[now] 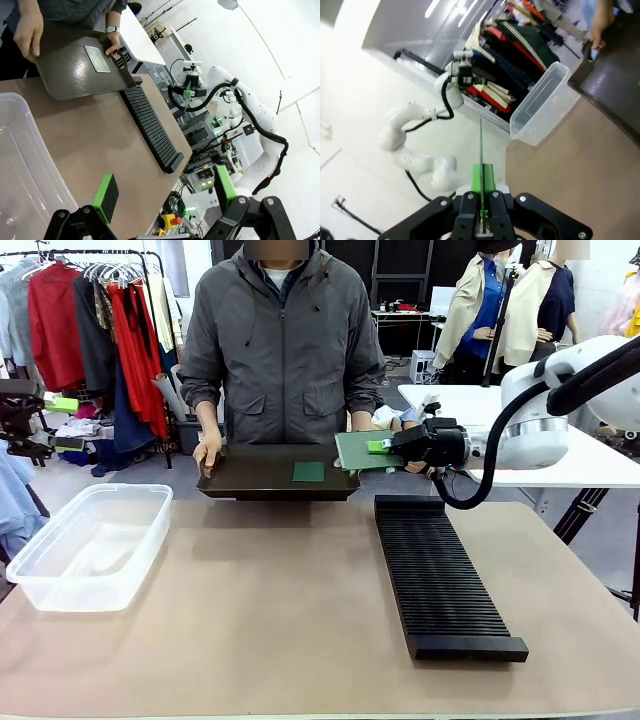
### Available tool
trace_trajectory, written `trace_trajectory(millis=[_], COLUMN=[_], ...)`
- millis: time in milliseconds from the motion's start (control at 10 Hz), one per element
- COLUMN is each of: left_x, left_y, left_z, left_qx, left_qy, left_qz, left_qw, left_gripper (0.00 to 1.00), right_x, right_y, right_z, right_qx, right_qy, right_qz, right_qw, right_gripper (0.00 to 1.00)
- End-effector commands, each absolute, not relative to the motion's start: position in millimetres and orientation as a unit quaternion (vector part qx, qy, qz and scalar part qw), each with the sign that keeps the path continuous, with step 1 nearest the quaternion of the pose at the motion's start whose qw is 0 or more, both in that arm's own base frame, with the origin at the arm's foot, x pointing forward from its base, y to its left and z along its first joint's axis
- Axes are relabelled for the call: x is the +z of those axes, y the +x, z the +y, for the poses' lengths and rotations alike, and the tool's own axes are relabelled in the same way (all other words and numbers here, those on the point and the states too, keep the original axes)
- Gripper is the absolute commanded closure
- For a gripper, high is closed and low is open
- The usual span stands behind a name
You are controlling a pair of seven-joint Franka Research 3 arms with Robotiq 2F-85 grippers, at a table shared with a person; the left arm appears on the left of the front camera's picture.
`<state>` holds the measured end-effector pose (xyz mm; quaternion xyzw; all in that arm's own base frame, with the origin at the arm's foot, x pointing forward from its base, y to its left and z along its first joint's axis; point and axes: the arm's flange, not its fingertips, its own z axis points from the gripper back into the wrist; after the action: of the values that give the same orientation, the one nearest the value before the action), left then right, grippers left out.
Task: Sort PCBs into racks and boxes based on the side picked up.
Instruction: If the short side of the Blank PCB is picked up, insert it into the PCB Rack ; if the long side is picked up, place it in the Organizing box.
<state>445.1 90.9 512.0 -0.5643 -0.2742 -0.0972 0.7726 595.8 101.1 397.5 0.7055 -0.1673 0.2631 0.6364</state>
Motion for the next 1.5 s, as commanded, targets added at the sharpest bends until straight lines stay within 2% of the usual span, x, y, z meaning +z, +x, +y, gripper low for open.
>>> trace_trajectory(millis=[0, 200, 700, 800, 1000, 1400], left_x=[516, 516, 516, 516, 516, 516], left_y=[443, 443, 443, 443, 443, 443], left_z=[90, 90, 90, 90, 90, 90], left_qx=[-0.094, -0.094, -0.094, -0.094, -0.094, -0.094], left_qy=[-0.562, -0.562, -0.562, -0.562, -0.562, -0.562], left_qz=[-0.269, -0.269, -0.269, -0.269, -0.269, -0.269], left_qw=[0.777, 0.777, 0.777, 0.777, 0.777, 0.777], left_gripper=[0.0, 0.0, 0.0, 0.0, 0.0, 0.0], right_x=[400, 397, 378, 379, 381, 352], right_y=[598, 603, 634, 639, 642, 646], right_z=[79, 60, 10, -3, -23, -52], right_qx=[0.349, 0.407, 0.503, 0.524, 0.563, 0.501], right_qy=[0.686, 0.667, 0.605, 0.596, 0.56, 0.57], right_qz=[-0.222, -0.266, -0.304, -0.333, -0.368, -0.405], right_qw=[0.599, 0.564, 0.537, 0.509, 0.484, 0.51], right_gripper=[1.0, 1.0, 1.0, 1.0, 1.0, 1.0])
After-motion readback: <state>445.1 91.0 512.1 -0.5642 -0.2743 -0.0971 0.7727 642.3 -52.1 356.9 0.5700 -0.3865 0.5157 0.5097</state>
